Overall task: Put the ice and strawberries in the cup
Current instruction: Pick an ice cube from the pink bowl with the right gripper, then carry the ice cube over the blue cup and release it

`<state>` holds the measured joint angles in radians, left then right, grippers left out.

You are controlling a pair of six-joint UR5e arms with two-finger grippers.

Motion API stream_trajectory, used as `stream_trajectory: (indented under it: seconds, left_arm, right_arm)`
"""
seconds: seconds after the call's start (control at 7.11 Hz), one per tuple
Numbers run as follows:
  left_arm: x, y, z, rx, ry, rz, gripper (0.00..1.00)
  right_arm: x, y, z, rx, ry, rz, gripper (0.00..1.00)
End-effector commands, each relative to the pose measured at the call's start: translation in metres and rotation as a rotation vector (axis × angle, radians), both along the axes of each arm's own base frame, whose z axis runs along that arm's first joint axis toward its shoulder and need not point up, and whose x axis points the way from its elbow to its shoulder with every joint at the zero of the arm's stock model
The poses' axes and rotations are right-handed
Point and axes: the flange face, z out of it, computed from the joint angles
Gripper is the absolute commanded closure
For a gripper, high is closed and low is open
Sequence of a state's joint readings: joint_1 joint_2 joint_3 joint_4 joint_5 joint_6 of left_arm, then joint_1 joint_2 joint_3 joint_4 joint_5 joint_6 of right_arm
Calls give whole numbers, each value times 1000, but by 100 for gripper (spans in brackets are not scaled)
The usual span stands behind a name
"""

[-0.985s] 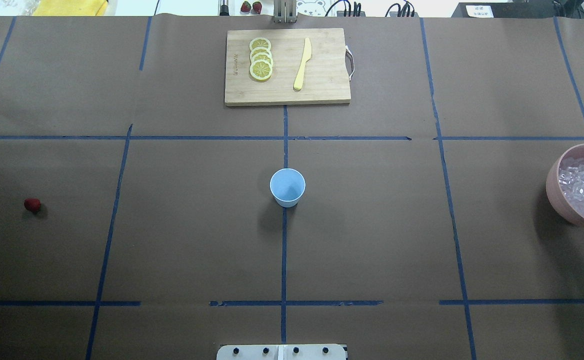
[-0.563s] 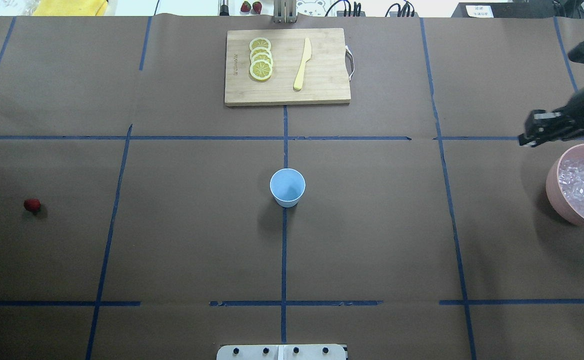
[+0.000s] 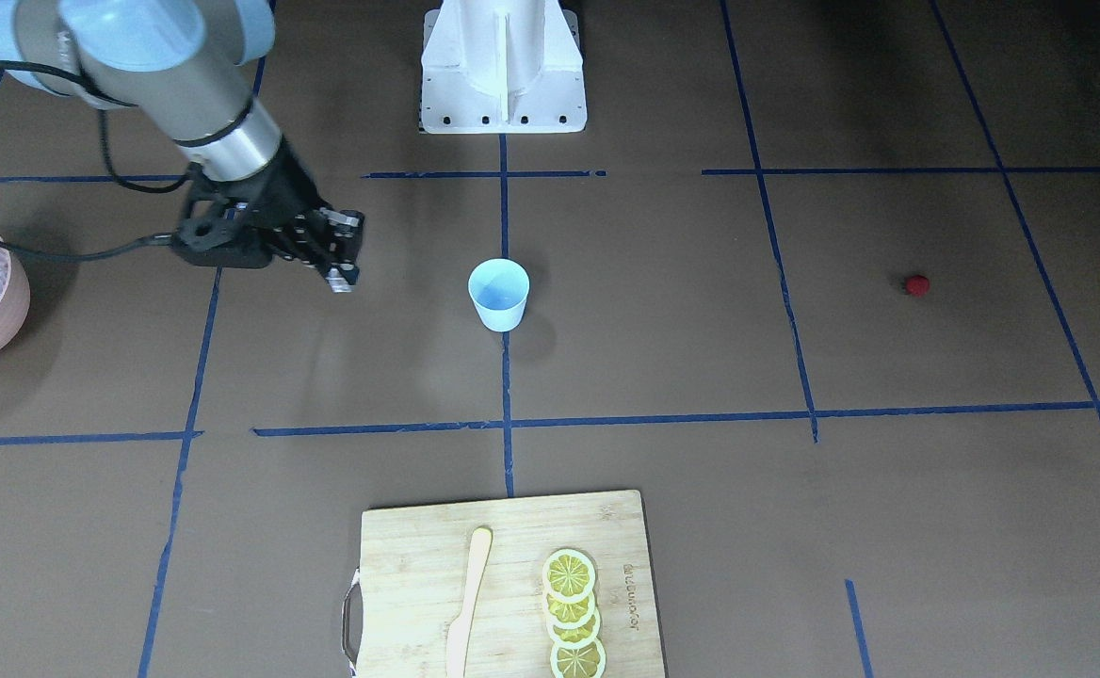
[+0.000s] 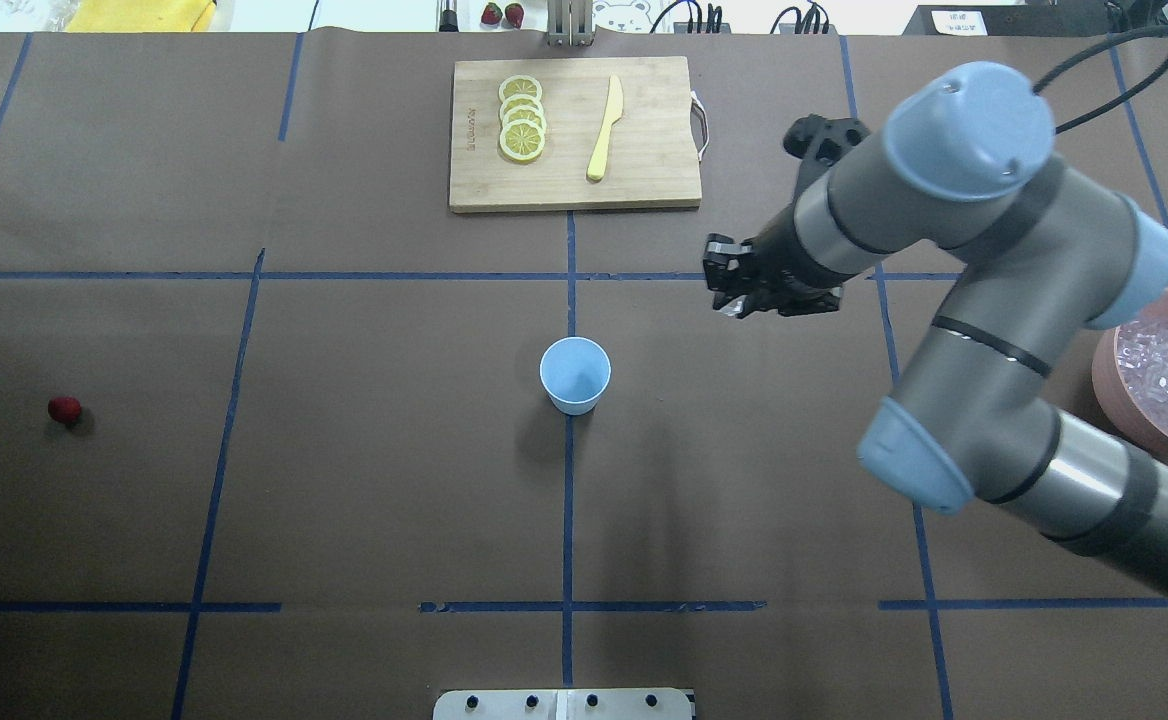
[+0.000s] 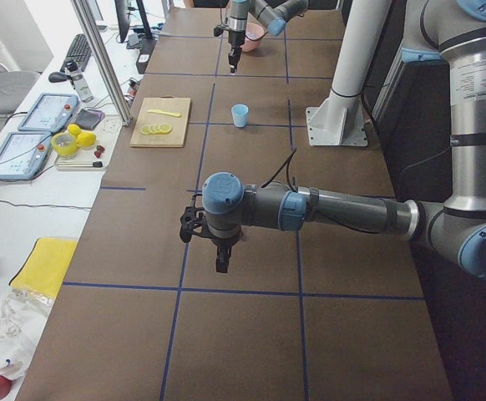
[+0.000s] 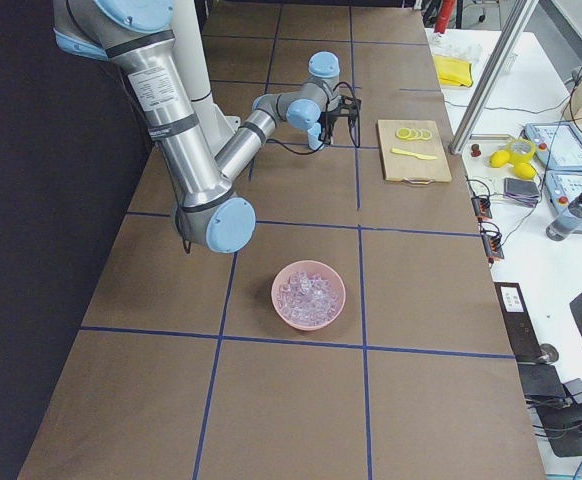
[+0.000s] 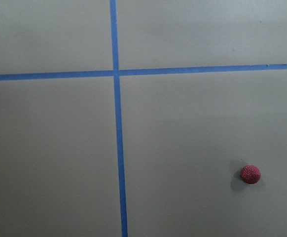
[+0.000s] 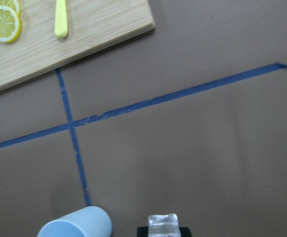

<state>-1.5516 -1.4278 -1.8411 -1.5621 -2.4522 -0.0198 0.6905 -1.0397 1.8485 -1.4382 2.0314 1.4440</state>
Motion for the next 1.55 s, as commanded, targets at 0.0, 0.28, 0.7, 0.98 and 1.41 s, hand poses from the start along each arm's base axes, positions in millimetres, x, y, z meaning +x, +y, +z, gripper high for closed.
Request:
stream_trajectory:
  seconds: [0.0, 0.28, 0.7, 0.98, 1.41]
  left_arm:
    - [8, -2, -2, 23, 3, 17, 0]
    - [10, -2, -2, 24, 2, 21, 0]
    - [11, -2, -3, 27, 3, 25, 0]
    - [11, -2, -2, 25, 2, 23, 0]
    - [11, -2, -4, 28, 2, 23, 0]
  right_arm:
    - [-69, 30, -25, -23, -8, -49, 87]
    - [-92, 37, -37, -23, -4, -23, 87]
    - [-122, 30, -48, -15, 20, -15, 87]
    - [-127, 29, -43, -18, 32, -16, 53]
    - [-126, 30, -46, -20, 26, -17, 13]
